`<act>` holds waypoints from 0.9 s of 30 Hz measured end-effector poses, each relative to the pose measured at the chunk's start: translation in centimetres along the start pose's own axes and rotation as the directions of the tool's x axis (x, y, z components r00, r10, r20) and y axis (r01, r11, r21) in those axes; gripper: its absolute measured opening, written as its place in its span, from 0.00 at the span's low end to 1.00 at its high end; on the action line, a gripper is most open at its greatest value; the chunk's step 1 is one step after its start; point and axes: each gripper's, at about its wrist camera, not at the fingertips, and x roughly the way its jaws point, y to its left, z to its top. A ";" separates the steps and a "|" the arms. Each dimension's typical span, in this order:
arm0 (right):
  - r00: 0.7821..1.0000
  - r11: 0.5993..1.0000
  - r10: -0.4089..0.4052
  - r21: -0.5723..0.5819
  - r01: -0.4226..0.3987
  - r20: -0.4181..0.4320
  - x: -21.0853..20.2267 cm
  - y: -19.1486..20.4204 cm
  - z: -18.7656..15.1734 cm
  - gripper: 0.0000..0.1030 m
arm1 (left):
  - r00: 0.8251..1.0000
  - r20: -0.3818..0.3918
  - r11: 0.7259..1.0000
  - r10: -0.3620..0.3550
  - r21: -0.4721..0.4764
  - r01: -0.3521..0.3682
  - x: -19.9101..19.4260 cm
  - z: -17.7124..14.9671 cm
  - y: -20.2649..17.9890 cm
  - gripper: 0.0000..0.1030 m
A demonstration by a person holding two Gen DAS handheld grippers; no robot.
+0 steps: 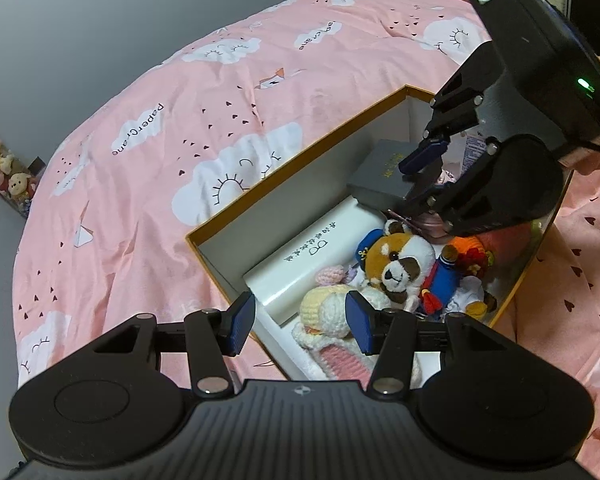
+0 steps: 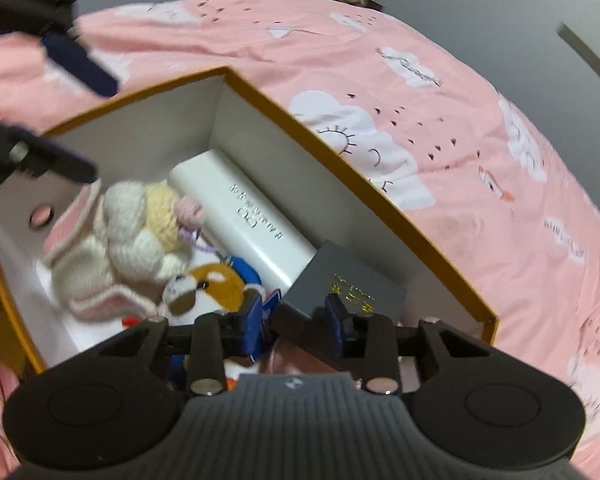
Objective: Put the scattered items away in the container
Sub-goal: 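Open the left tool to drop the glasses case in while the right tool lowers the gray box in, then move both tools away from the box back toward the remaining items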
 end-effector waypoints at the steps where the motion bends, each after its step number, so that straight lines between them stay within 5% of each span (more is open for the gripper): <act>1: 1.000 1.000 -0.002 0.027 0.001 0.006 0.1 -0.2 0.2 0.35 | 1.000 0.000 1.000 0.005 0.005 -0.005 -0.1 0.1 0.1 0.57; 14: 0.986 0.921 -0.166 0.353 0.163 -0.022 2.3 -2.4 0.1 0.33 | 0.999 0.031 0.998 -0.018 -0.064 0.020 0.0 -0.5 -0.6 0.57; 27: 0.987 0.906 -0.132 0.415 0.083 0.090 -2.9 -2.8 -1.9 0.32 | 0.995 0.090 0.984 -0.046 -0.169 0.061 -2.1 -1.2 -0.5 0.57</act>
